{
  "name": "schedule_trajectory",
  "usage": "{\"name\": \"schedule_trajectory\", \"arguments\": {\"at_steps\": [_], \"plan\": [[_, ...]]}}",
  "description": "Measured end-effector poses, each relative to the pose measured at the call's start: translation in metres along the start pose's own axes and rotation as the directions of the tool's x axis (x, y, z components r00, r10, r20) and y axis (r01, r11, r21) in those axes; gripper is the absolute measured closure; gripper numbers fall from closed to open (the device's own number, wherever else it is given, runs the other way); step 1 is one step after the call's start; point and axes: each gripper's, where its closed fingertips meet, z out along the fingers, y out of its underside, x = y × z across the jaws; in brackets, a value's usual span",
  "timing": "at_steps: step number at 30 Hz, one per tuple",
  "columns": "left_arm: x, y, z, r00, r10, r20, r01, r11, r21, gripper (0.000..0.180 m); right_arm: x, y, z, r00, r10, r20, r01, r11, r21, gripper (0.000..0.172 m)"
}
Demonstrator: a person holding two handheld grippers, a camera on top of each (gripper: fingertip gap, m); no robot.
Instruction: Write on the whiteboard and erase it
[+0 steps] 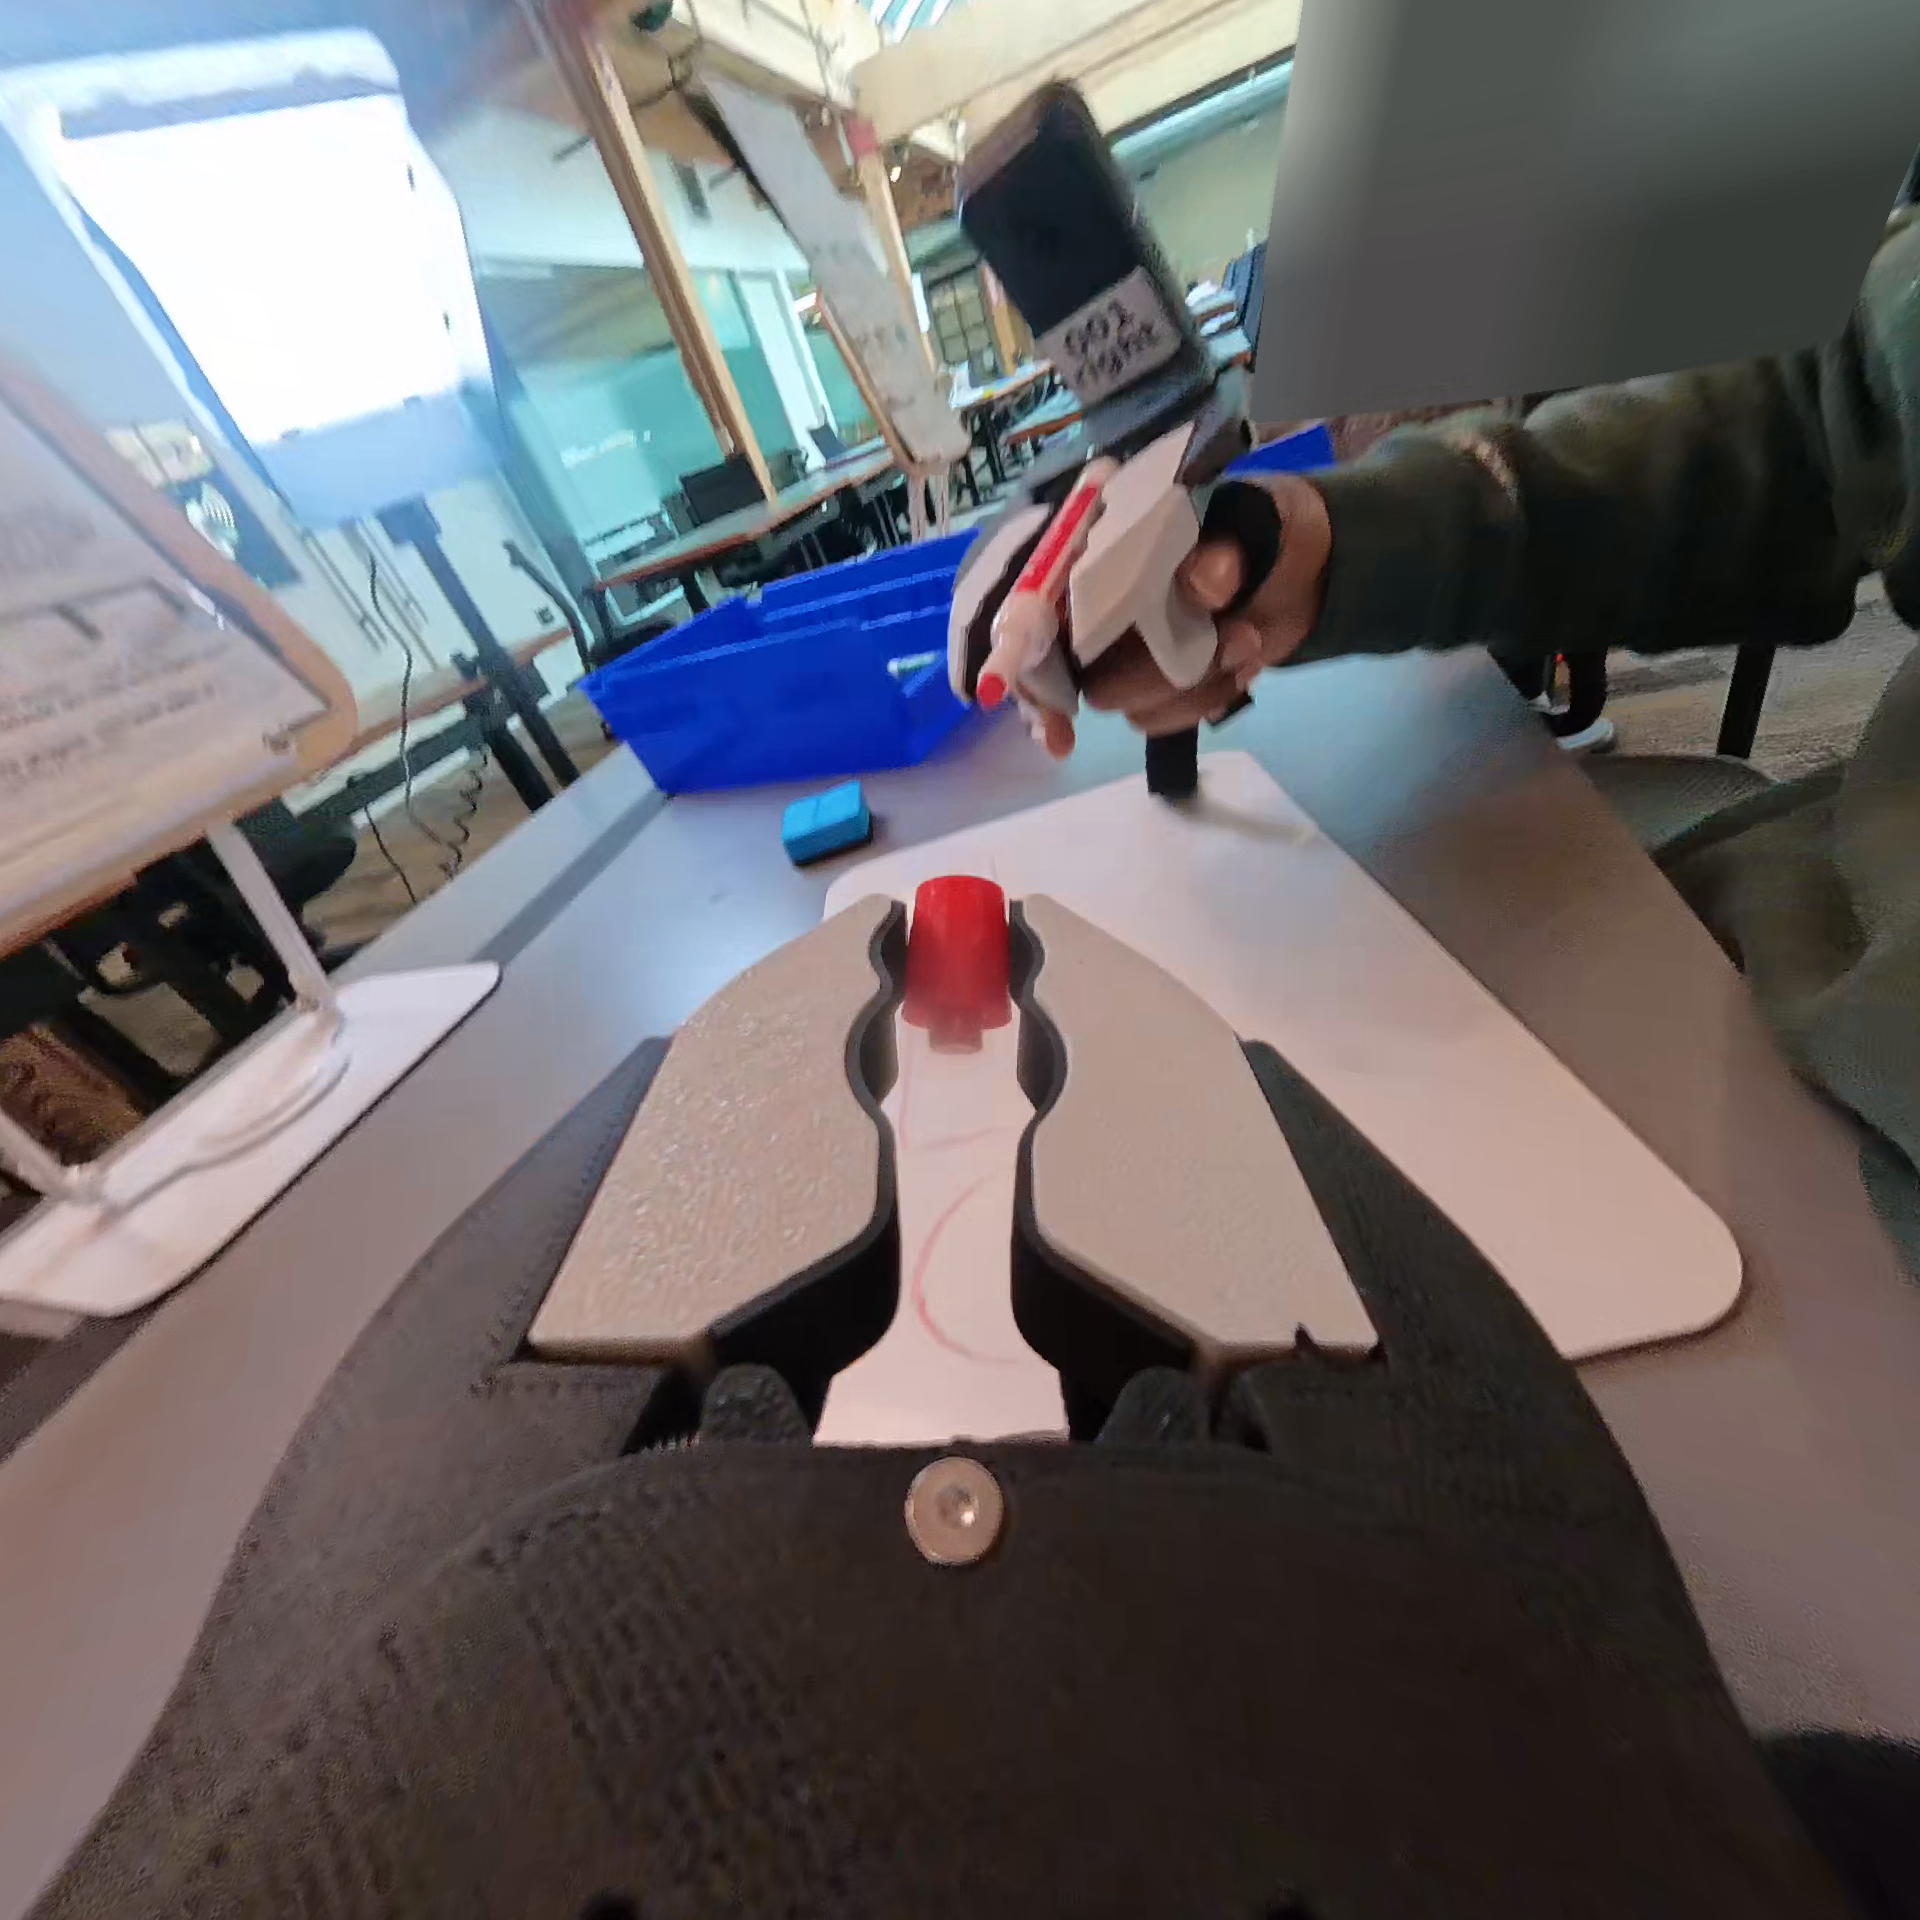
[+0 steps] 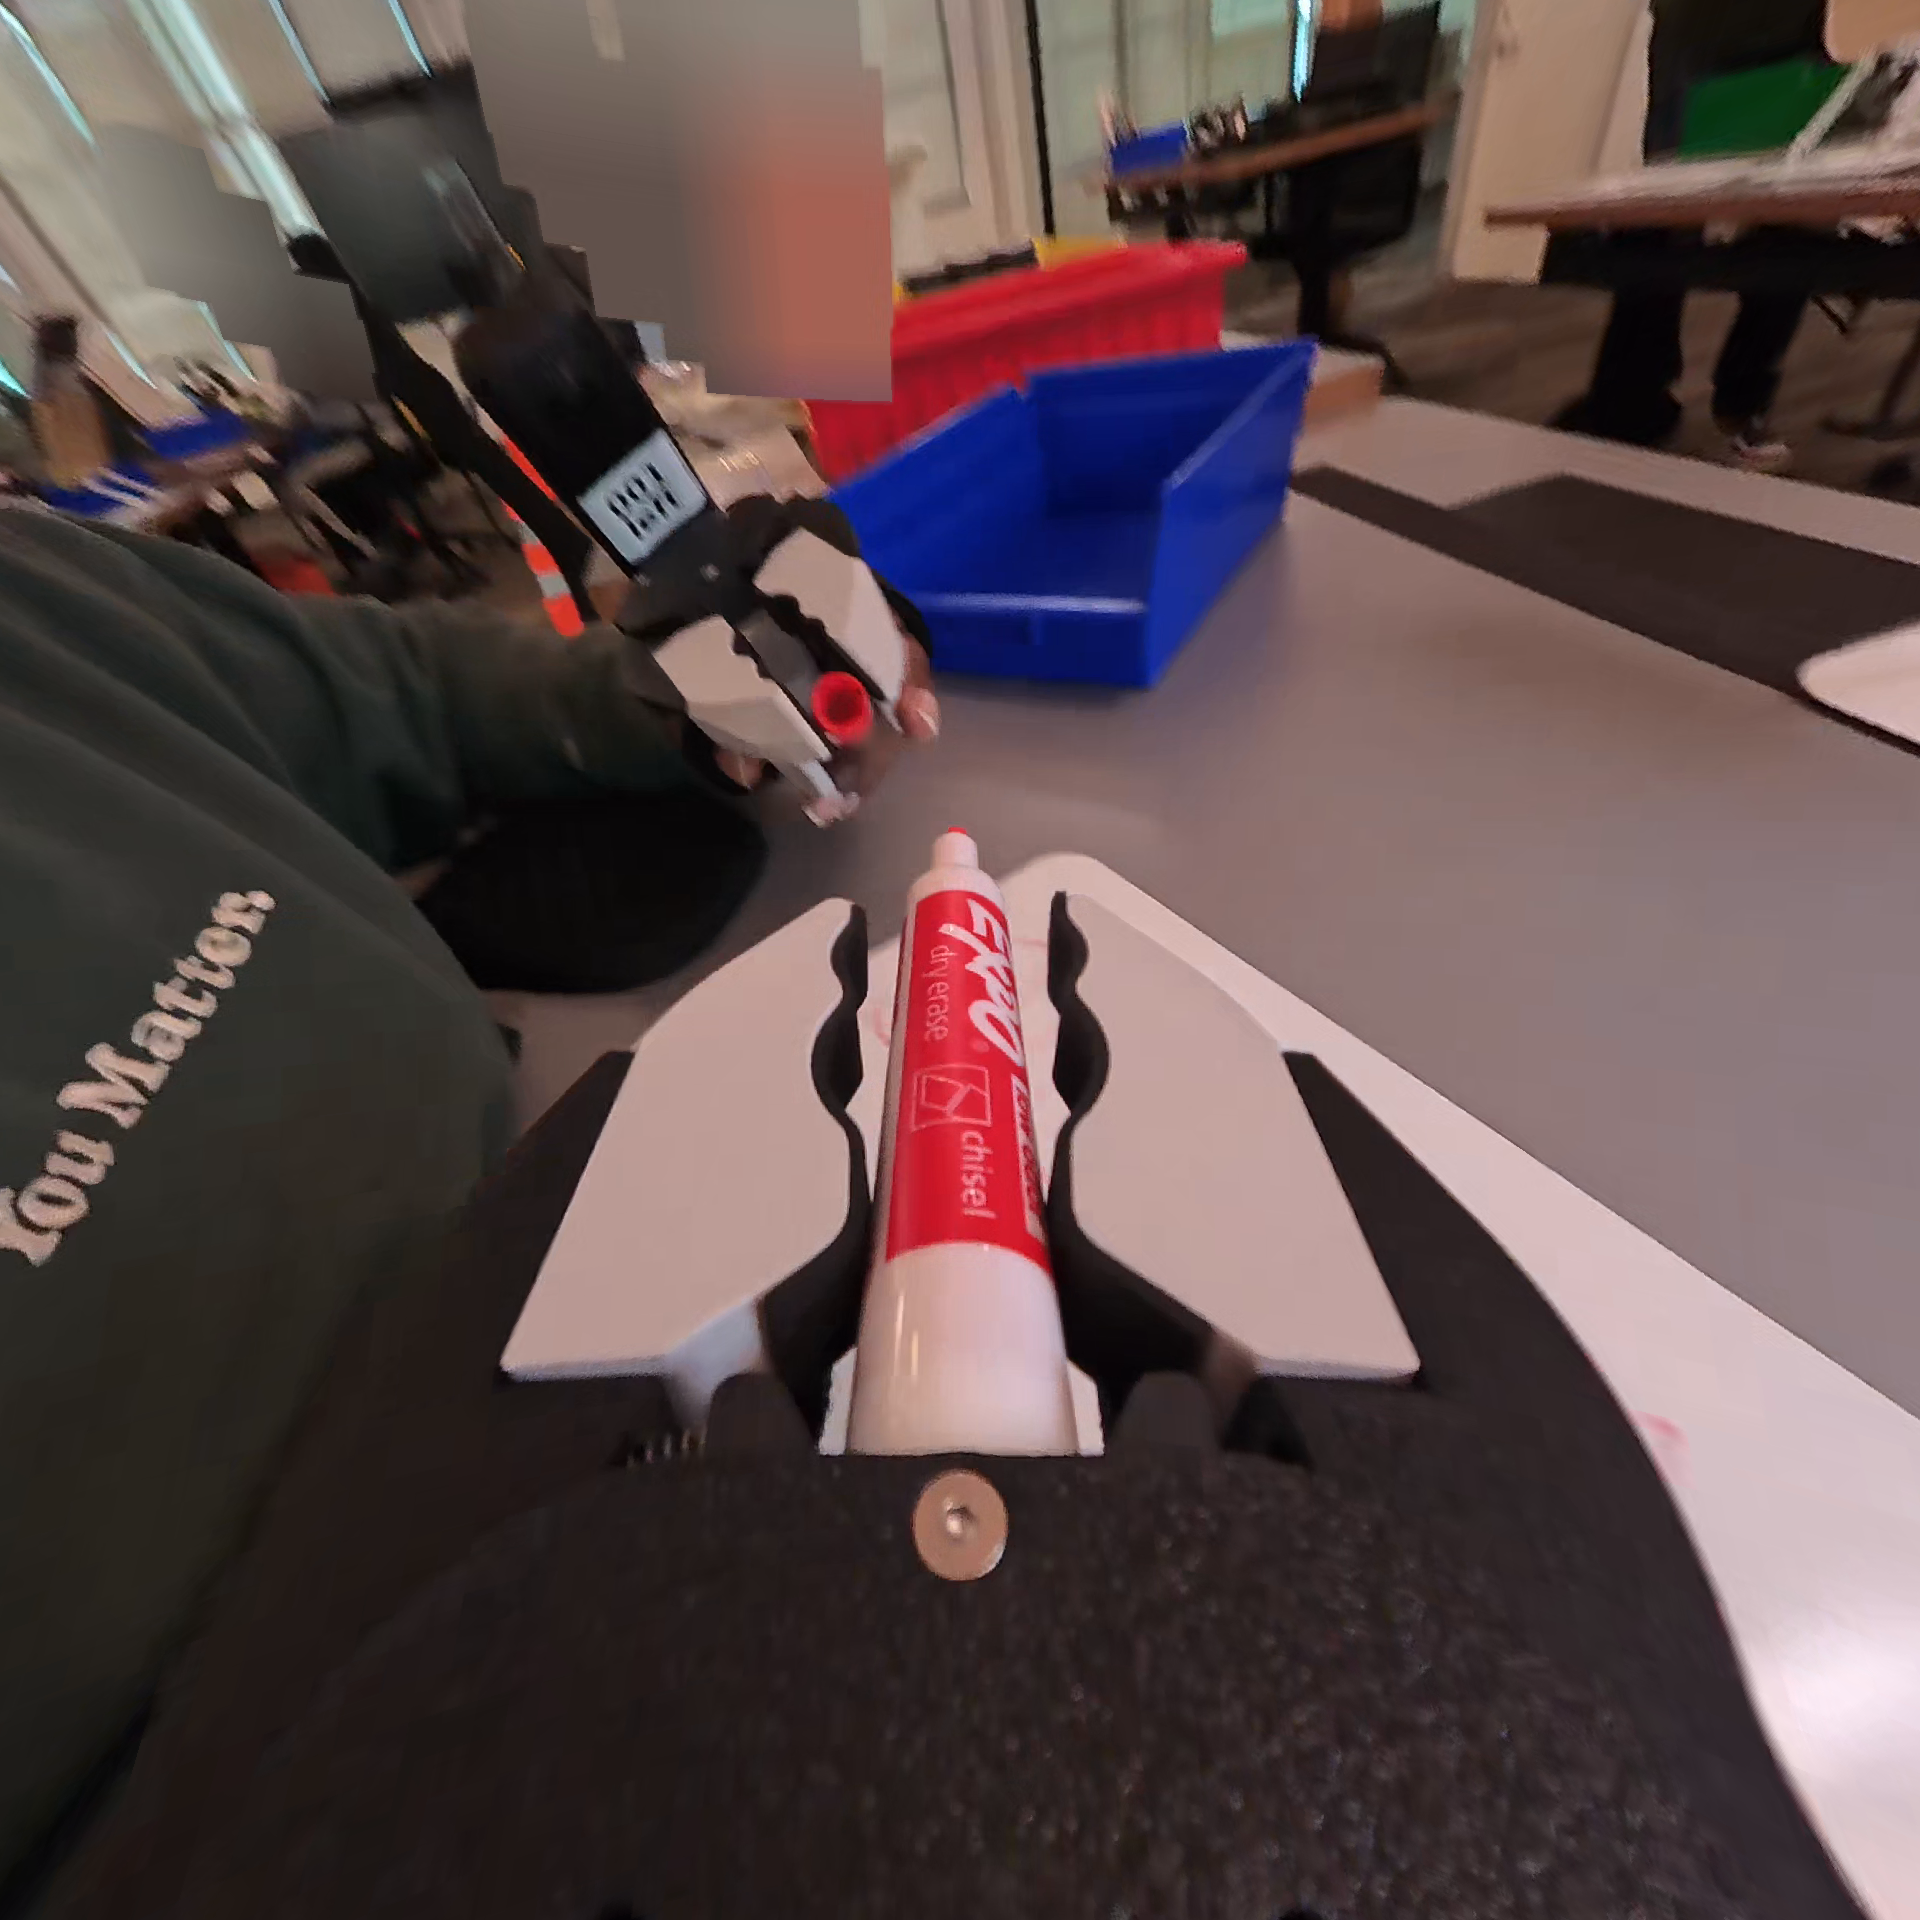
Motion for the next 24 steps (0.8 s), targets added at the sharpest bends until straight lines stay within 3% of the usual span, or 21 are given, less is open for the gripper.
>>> {"name": "schedule_trajectory", "arguments": {"at_steps": [5, 14, 17, 19, 24], "plan": [[0.012, -0.020, 0.016, 0.996, 0.082, -0.023, -0.081, 0.996, 0.044, 0.162, -0.025, -0.004, 0.027, 0.993, 0.034, 0.114, -0.043, 0.996, 0.079, 0.136], [0.024, 0.002, 0.030, 0.959, 0.283, -0.028, -0.284, 0.946, -0.157, 0.162, -0.033, 0.017, 0.048, 0.987, 0.061, 0.147, -0.060, 0.998, -0.011, 0.136], [0.030, 0.013, 0.033, 0.924, 0.379, -0.050, -0.379, 0.891, -0.249, 0.163, -0.036, 0.028, 0.058, 0.985, 0.084, 0.149, -0.077, 0.995, -0.057, 0.135], [0.031, 0.020, 0.033, 0.899, 0.432, -0.069, -0.431, 0.850, -0.302, 0.162, -0.035, 0.027, 0.060, 0.976, 0.145, 0.164, -0.141, 0.989, -0.032, 0.138], [0.037, 0.013, 0.033, 0.885, 0.460, -0.066, -0.460, 0.850, -0.256, 0.163, -0.043, 0.026, 0.057, 0.924, 0.272, 0.269, -0.277, 0.961, -0.022, 0.139]]}}
